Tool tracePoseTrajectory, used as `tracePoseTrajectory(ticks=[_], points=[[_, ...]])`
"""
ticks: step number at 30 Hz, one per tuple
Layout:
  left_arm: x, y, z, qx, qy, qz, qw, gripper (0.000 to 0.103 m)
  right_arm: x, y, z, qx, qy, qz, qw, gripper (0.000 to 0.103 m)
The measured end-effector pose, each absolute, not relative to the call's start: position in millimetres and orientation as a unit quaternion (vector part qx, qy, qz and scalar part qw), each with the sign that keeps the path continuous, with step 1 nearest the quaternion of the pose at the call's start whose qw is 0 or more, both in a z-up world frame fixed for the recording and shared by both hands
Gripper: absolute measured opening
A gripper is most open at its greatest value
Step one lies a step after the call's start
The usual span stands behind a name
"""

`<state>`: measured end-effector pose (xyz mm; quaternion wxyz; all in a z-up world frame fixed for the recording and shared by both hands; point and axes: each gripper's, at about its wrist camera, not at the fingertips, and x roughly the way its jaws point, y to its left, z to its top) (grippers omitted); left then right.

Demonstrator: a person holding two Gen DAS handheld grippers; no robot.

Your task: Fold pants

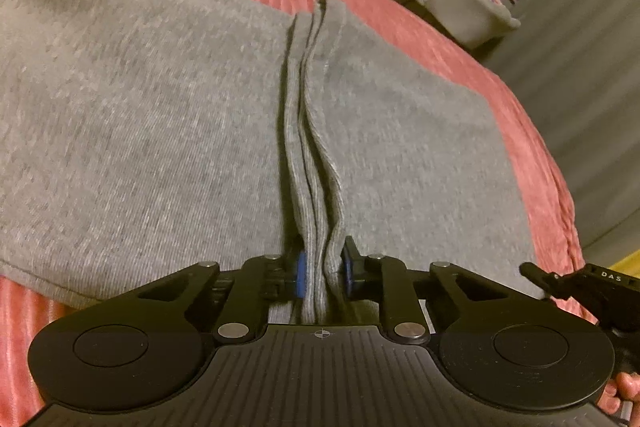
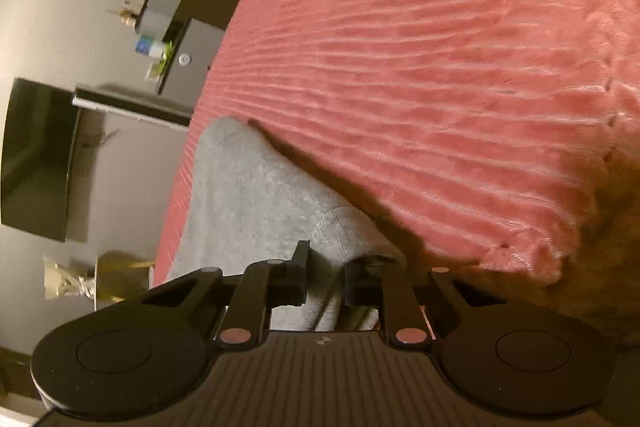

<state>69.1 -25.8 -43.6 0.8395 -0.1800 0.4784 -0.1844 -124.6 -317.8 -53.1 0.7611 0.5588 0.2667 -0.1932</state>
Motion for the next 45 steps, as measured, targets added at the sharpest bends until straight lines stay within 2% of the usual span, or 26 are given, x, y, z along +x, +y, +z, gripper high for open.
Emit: tracePoseTrajectory(ticks=[4, 9, 14, 18, 21, 22, 23, 25, 27, 32, 38, 39, 40, 41, 42, 44, 45], points=[[68.3, -26.8, -40.2, -0.17, 0.473, -0.186, 0.844, 0.019, -116.2, -304.2, -38.2, 0.483, 0.284, -0.204, 0.803, 0.014], [65.7, -22.4, -29.7, -0.173, 0.452, -0.189, 0.854, 0.017, -111.4, -302.6, -33.8, 0.456, 0.299, -0.209, 0.812, 0.014], [55.9, -12.7, -7.2, -0.163, 0.407, -0.185, 0.88, 0.017, -116.4, -300.9, -28.5, 0.463, 0.255, -0.137, 0.838, 0.014], [66.5, -19.3, -31.1, -0.135, 0.47, -0.157, 0.858, 0.019, -98.2, -299.5, -35.6, 0.44, 0.34, -0.188, 0.81, 0.018], [63.7, -22.8, -29.9, -0.117, 0.458, -0.158, 0.867, 0.024, -87.7, -293.0, -31.0, 0.405, 0.363, -0.194, 0.816, 0.022], [63.3, -21.5, -27.2, -0.119, 0.454, -0.154, 0.869, 0.026, -88.1, -290.8, -28.8, 0.398, 0.366, -0.192, 0.819, 0.025], [62.9, -17.9, -24.4, -0.123, 0.447, -0.148, 0.874, 0.03, -89.6, -290.0, -26.9, 0.394, 0.374, -0.189, 0.818, 0.034], [63.6, -8.9, -21.8, -0.135, 0.433, -0.137, 0.88, 0.039, -96.1, -289.4, -21.2, 0.388, 0.385, -0.185, 0.817, 0.039], [68.2, -0.4, -23.2, -0.16, 0.431, -0.131, 0.878, 0.04, -108.4, -289.1, -12.2, 0.363, 0.388, -0.194, 0.825, 0.048], [77.1, 6.1, -20.6, -0.178, 0.414, -0.129, 0.884, 0.042, -115.8, -280.8, 18.1, 0.252, 0.335, -0.215, 0.882, 0.052], [78.2, 0.7, -26.1, -0.171, 0.407, -0.138, 0.886, 0.052, -65.9, -264.3, 2.4, 0.193, 0.337, -0.164, 0.907, 0.054], [78.9, 0.5, -26.9, -0.168, 0.408, -0.139, 0.887, 0.052, -50.9, -262.0, -6.9, 0.184, 0.359, -0.163, 0.9, 0.057], [79.2, 0.0, -27.2, -0.165, 0.408, -0.139, 0.887, 0.052, -39.5, -260.9, -14.7, 0.176, 0.384, -0.168, 0.891, 0.064], [79.4, -0.2, -26.8, -0.164, 0.407, -0.14, 0.888, 0.053, -29.2, -259.1, -21.5, 0.167, 0.399, -0.179, 0.884, 0.065], [79.4, -0.4, -25.9, -0.162, 0.405, -0.142, 0.888, 0.055, -22.6, -256.0, -24.7, 0.16, 0.395, -0.191, 0.884, 0.068], [81.4, -1.5, -25.6, -0.156, 0.402, -0.142, 0.891, 0.059, -16.8, -250.6, -28.3, 0.147, 0.372, -0.203, 0.894, 0.084], [83.6, -1.4, -25.6, -0.151, 0.402, -0.143, 0.892, 0.06, -14.0, -249.7, -32.2, 0.14, 0.37, -0.214, 0.893, 0.086]])
